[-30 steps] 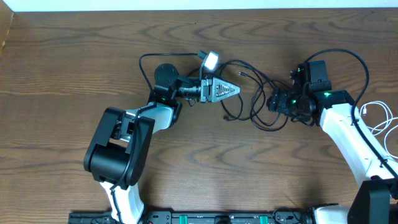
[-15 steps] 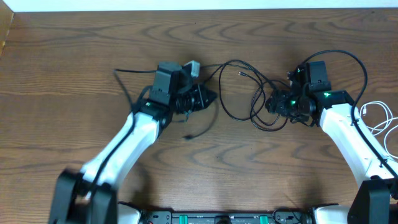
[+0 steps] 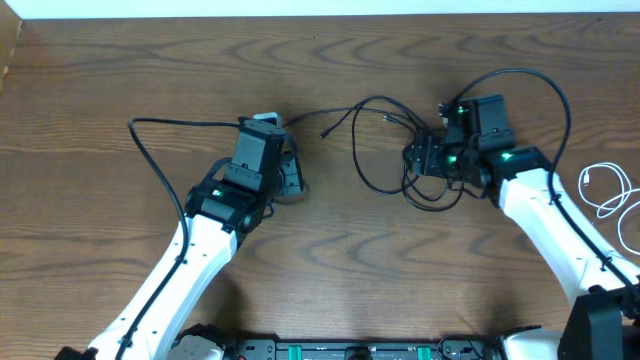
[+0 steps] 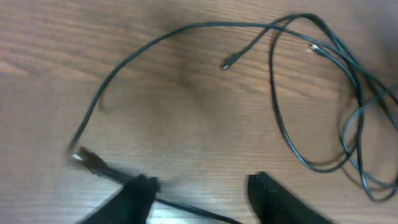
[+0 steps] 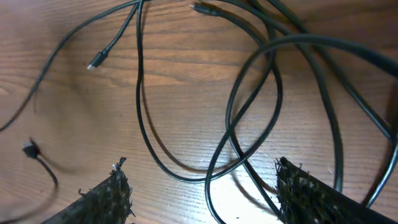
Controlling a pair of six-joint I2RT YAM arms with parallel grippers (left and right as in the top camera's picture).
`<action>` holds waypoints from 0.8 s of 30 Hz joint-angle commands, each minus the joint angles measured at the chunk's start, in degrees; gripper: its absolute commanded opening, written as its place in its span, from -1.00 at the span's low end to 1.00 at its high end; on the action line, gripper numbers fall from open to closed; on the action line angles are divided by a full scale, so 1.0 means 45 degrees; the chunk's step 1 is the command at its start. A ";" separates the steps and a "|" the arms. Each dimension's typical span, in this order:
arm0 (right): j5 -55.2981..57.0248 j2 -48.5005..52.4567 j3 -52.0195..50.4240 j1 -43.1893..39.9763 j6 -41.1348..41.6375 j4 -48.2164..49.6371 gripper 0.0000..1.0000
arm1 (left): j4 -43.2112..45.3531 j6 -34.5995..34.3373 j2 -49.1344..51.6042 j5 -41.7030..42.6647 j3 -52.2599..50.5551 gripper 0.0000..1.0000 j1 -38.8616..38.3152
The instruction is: Untangle cables
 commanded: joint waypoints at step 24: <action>0.2069 0.3837 -0.0034 0.1268 -0.0053 0.2973 0.43 | -0.0379 -0.0549 0.0534 -0.0529 0.0175 0.85 -0.0019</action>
